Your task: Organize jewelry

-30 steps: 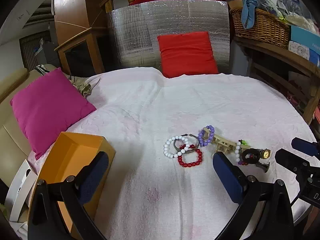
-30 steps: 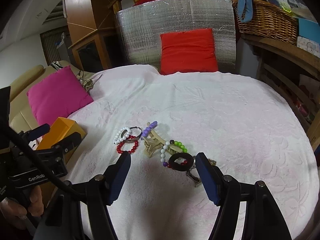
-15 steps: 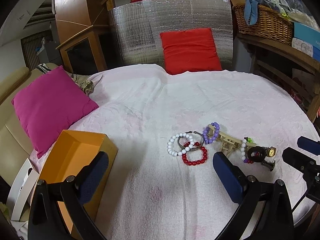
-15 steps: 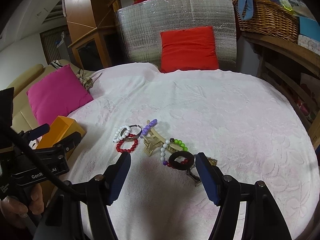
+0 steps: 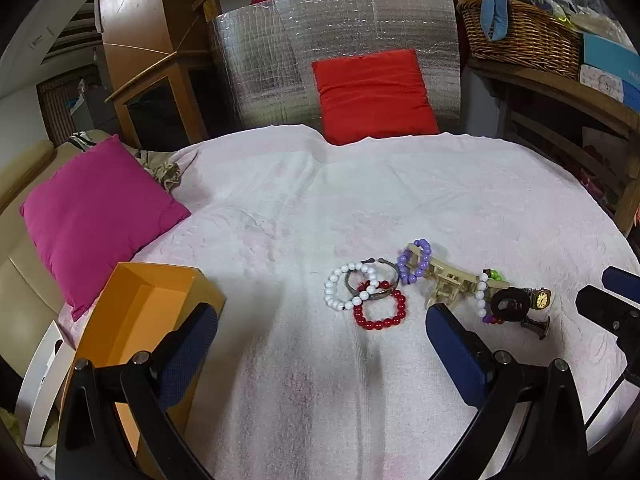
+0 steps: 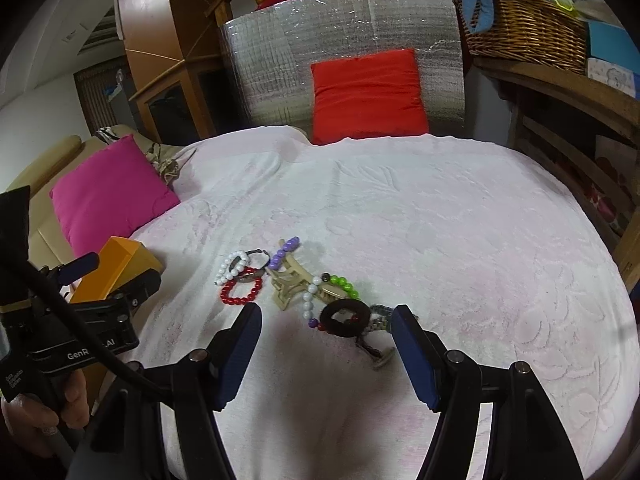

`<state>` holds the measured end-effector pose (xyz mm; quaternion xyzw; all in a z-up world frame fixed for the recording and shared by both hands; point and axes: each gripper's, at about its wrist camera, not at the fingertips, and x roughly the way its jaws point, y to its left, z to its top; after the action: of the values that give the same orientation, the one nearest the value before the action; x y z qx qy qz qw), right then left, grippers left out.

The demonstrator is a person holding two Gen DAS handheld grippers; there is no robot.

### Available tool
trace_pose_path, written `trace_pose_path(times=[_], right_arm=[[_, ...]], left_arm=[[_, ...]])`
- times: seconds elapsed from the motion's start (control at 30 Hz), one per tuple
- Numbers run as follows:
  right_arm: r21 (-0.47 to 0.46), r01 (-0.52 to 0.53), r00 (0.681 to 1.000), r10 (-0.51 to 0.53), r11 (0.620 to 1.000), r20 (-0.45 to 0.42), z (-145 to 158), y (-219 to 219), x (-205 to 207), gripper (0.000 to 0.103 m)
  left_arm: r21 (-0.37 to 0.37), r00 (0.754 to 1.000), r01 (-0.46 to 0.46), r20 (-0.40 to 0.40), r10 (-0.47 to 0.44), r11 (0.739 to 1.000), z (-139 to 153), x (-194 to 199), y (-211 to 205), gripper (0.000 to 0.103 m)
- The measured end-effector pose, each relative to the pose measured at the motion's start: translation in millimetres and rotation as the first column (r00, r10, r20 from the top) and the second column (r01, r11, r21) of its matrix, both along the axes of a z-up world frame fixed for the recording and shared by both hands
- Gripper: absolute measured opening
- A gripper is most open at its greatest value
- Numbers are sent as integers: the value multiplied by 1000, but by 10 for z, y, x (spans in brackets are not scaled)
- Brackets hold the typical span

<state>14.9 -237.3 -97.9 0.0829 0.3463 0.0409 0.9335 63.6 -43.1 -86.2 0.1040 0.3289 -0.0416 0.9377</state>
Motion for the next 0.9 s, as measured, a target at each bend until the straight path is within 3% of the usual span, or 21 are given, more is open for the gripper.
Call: trace_pose_path(times=[0.2, 0.43, 0.57, 0.7, 0.83, 0.9], right_arm=[[13, 34, 999, -33, 999, -27, -97, -204, 12, 71], [48, 78, 993, -74, 996, -91, -225, -477, 66, 71], [96, 107, 988, -95, 990, -119, -275, -632, 94, 71], [101, 110, 987, -97, 989, -127, -298, -670, 121, 71], [108, 114, 985, -98, 988, -139, -335, -696, 157, 71], [111, 117, 984, -101, 987, -145, -359, -706, 172, 71]], left_arm=[[-45, 999, 33, -37, -35, 998, -69, 104, -87, 103], [-155, 979, 155, -109, -173, 976, -222, 352, -367, 103], [-172, 965, 162, -177, -192, 972, -412, 570, -556, 103], [-163, 961, 169, -193, -200, 972, -537, 694, -678, 102], [-138, 951, 191, -220, -218, 972, -677, 831, -804, 85], [-142, 943, 198, -241, -228, 970, -729, 889, -820, 69]])
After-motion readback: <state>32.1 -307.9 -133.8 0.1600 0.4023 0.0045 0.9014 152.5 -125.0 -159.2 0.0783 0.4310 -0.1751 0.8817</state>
